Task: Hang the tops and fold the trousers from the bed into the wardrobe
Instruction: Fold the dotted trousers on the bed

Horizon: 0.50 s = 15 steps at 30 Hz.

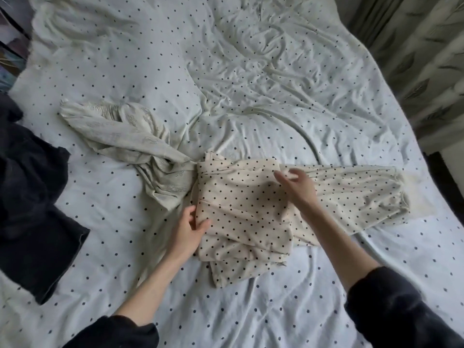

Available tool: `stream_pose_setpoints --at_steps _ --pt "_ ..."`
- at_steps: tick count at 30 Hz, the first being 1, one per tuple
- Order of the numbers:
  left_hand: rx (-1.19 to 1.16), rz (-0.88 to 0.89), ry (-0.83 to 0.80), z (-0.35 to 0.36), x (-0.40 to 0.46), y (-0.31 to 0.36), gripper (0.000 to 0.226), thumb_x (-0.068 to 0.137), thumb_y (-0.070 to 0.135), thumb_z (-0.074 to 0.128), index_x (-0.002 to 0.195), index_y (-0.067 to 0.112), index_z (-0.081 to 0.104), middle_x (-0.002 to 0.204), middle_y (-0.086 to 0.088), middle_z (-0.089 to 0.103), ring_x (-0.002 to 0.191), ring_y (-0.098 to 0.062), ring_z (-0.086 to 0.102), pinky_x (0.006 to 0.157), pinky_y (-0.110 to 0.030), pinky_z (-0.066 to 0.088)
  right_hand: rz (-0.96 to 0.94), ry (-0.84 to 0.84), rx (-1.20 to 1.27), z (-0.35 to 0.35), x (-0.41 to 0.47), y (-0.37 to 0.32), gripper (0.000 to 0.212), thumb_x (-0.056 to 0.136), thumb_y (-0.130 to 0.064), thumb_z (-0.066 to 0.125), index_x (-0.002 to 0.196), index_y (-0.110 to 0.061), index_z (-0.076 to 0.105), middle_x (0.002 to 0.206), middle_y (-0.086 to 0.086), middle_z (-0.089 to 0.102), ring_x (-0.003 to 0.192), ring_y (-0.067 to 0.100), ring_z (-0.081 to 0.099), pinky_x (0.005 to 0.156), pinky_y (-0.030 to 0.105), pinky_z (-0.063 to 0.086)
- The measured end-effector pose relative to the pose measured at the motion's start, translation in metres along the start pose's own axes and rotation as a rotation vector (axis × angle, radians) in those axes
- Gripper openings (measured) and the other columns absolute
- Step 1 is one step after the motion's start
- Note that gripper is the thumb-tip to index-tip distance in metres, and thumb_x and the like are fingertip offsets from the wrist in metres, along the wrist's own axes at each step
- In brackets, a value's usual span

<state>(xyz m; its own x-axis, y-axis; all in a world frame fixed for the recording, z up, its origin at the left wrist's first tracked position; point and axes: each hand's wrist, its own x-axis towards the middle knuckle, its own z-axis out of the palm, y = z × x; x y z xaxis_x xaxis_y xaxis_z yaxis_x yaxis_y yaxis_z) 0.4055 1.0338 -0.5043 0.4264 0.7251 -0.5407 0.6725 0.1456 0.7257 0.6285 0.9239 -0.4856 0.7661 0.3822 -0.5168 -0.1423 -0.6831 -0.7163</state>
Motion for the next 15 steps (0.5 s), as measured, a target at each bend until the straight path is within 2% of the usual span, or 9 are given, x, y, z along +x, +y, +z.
stream_pose_setpoints --at_steps 2,3,5,6,8,11,13,15 --pt "-0.040 0.028 0.066 0.000 0.001 -0.006 0.031 0.086 0.015 0.065 0.113 0.018 0.049 0.093 -0.001 0.059 0.093 -0.024 0.061 0.086 -0.035 0.048 -0.271 0.055 -0.420 0.009 0.014 -0.023 0.062 0.087 -0.046 0.058 0.140 -0.018 0.040 0.136 0.008 0.047 0.122 0.026 0.045 0.102 0.045 0.039" --pt "-0.057 0.044 0.076 -0.001 0.001 -0.009 0.028 0.086 0.013 0.065 0.108 0.019 0.048 0.091 -0.001 0.060 0.089 -0.023 0.061 0.082 -0.029 0.049 -0.440 0.026 -0.565 0.017 0.016 -0.036 0.059 0.089 -0.045 0.057 0.141 -0.022 0.039 0.138 0.006 0.045 0.127 0.025 0.040 0.104 0.046 0.034" --pt "-0.079 0.066 0.044 -0.004 -0.002 -0.013 0.025 0.087 0.011 0.064 0.102 0.019 0.047 0.087 0.003 0.059 0.081 -0.014 0.060 0.070 -0.012 0.047 -0.686 -0.144 -0.667 0.041 0.014 -0.055 0.053 0.090 -0.042 0.056 0.139 -0.025 0.043 0.138 0.003 0.047 0.129 0.022 0.036 0.104 0.043 0.030" --pt "-0.084 0.066 0.015 -0.005 -0.004 -0.015 0.022 0.087 0.011 0.064 0.100 0.018 0.047 0.087 0.004 0.059 0.079 -0.010 0.059 0.067 -0.009 0.046 -0.749 -0.211 -0.690 0.054 0.011 -0.061 0.050 0.090 -0.042 0.056 0.136 -0.026 0.046 0.135 0.002 0.049 0.128 0.021 0.036 0.103 0.041 0.029" --pt "-0.090 0.054 -0.034 -0.007 -0.009 -0.022 0.018 0.087 0.011 0.063 0.092 0.021 0.049 0.085 0.002 0.060 0.075 -0.007 0.059 0.065 -0.010 0.046 -0.811 -0.270 -0.741 0.078 0.009 -0.070 0.045 0.089 -0.044 0.056 0.129 -0.025 0.053 0.127 0.001 0.054 0.122 0.020 0.041 0.101 0.040 0.029" --pt "-0.092 0.066 -0.079 -0.008 -0.013 -0.033 0.024 0.087 0.005 0.063 0.090 0.026 0.050 0.085 0.002 0.064 0.074 -0.005 0.063 0.067 -0.013 0.048 -0.758 -0.305 -0.757 0.100 0.011 -0.083 0.037 0.087 -0.042 0.058 0.114 -0.017 0.057 0.110 0.001 0.060 0.108 0.021 0.051 0.095 0.040 0.031" --pt "-0.068 0.085 -0.086 -0.008 -0.015 -0.036 0.028 0.088 0.002 0.060 0.095 0.026 0.047 0.084 0.006 0.063 0.072 0.005 0.063 0.068 -0.010 0.047 -0.686 -0.343 -0.751 0.106 0.016 -0.090 0.028 0.088 -0.037 0.056 0.105 -0.015 0.057 0.098 0.002 0.063 0.098 0.023 0.056 0.093 0.039 0.031" --pt "-0.029 0.111 -0.061 -0.005 -0.016 -0.038 0.031 0.088 0.004 0.060 0.106 0.023 0.043 0.083 0.004 0.064 0.071 0.004 0.062 0.066 -0.010 0.046 -0.660 -0.349 -0.715 0.109 0.019 -0.096 0.018 0.089 -0.032 0.055 0.096 -0.015 0.056 0.090 0.003 0.062 0.089 0.025 0.056 0.095 0.039 0.033"
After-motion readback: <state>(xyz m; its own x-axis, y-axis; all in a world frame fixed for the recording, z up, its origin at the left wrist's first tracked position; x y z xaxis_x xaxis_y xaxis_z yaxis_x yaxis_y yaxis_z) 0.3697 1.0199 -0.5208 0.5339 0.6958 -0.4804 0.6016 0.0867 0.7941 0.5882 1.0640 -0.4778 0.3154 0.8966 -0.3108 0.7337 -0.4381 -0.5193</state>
